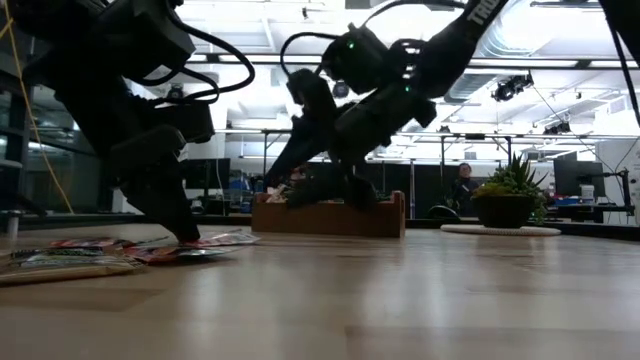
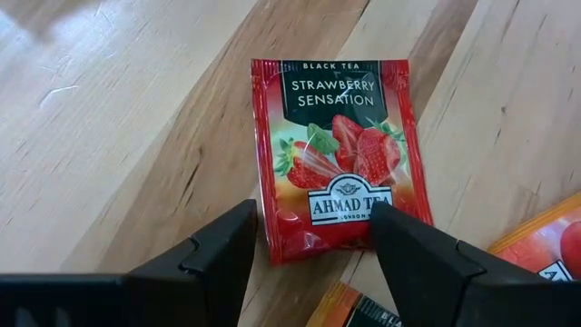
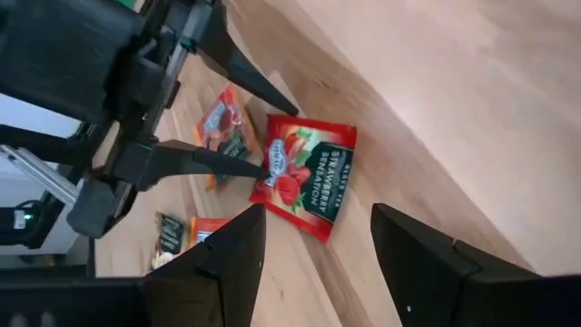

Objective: Pick & Place Tea
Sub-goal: Put the red tea bag into the middle section of the wooden organizer

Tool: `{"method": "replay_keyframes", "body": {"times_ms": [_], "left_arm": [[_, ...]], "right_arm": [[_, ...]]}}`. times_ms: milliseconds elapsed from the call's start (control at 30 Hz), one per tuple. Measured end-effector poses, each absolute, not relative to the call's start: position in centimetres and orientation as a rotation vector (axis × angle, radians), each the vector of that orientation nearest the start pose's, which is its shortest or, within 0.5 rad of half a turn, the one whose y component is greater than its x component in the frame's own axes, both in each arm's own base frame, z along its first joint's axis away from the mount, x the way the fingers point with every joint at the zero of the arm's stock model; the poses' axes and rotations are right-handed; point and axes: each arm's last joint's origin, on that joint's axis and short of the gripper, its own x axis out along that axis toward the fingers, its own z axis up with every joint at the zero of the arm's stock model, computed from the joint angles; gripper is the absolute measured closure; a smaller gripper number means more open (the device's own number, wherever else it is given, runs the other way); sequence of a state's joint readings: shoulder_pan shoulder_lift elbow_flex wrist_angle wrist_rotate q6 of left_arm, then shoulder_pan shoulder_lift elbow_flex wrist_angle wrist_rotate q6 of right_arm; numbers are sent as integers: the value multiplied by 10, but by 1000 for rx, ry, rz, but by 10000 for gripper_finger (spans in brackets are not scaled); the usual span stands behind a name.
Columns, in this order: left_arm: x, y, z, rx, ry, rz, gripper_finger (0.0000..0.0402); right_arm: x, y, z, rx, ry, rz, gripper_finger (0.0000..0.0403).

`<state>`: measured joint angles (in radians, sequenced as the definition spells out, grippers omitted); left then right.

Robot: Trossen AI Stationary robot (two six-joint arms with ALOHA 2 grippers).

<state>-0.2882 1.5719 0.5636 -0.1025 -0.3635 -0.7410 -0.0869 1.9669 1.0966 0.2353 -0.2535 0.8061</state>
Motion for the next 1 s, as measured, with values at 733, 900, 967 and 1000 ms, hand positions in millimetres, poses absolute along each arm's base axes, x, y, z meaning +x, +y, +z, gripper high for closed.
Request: {"method": "replay_keyframes", "body": {"times_ms": [733, 900, 967, 1000], "left_arm": [[236, -60, 107, -324, 961, 438, 186], [237, -60, 107, -317, 964, 427, 186], [237, -60, 107, -310, 966, 418, 186], [237, -60, 107, -308, 969, 414, 186]], "right_arm": [[416, -26, 107, 927, 654, -46, 206], [426, -27, 112, 874, 664, -46, 206], [431, -28, 107, 862, 718, -54, 206], [435, -28, 106, 855, 739, -54, 206]]}}
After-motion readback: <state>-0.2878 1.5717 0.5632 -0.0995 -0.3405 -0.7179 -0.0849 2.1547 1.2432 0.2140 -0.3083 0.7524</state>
